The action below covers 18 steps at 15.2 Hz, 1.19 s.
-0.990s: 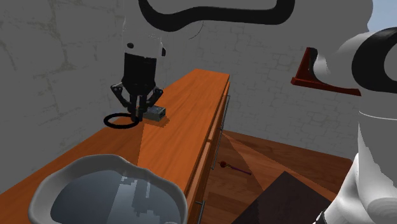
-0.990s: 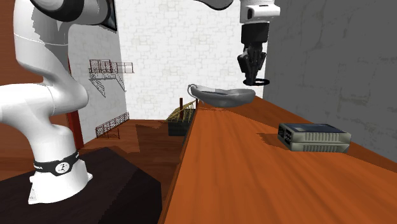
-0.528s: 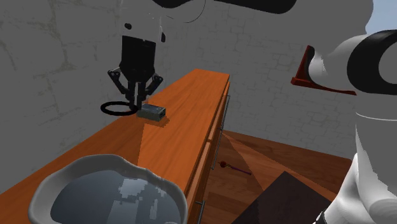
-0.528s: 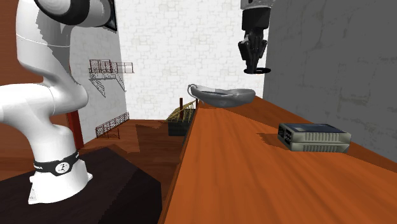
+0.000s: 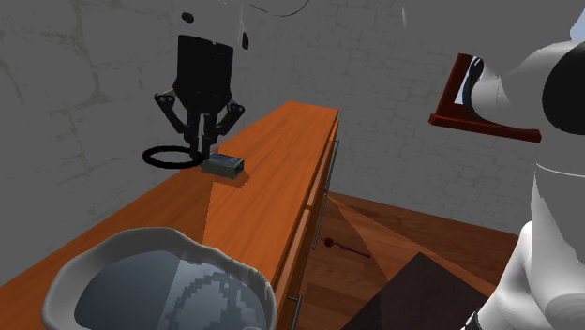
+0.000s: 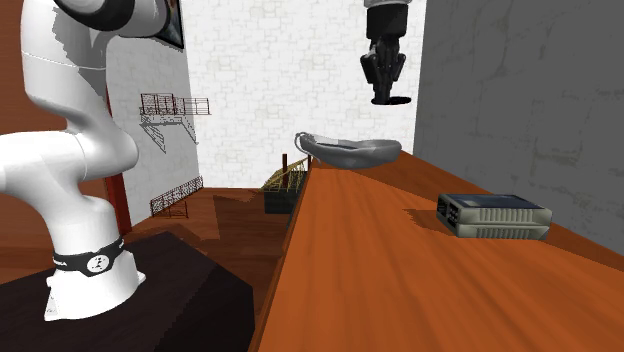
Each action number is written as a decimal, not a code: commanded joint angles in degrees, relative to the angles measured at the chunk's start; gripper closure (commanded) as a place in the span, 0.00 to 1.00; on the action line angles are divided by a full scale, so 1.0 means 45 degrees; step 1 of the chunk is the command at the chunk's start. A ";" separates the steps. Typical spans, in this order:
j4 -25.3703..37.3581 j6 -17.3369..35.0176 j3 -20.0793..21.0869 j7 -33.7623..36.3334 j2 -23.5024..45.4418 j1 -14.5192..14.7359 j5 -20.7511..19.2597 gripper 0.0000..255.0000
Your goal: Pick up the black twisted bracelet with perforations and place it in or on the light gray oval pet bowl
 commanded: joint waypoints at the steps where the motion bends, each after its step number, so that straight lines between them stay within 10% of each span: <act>1: -0.0925 0.0307 0.0186 0.0346 -0.0733 0.0038 0.0305 1.00; 18: -0.5533 0.2529 0.1109 0.1914 -0.3834 0.0679 0.1828 1.00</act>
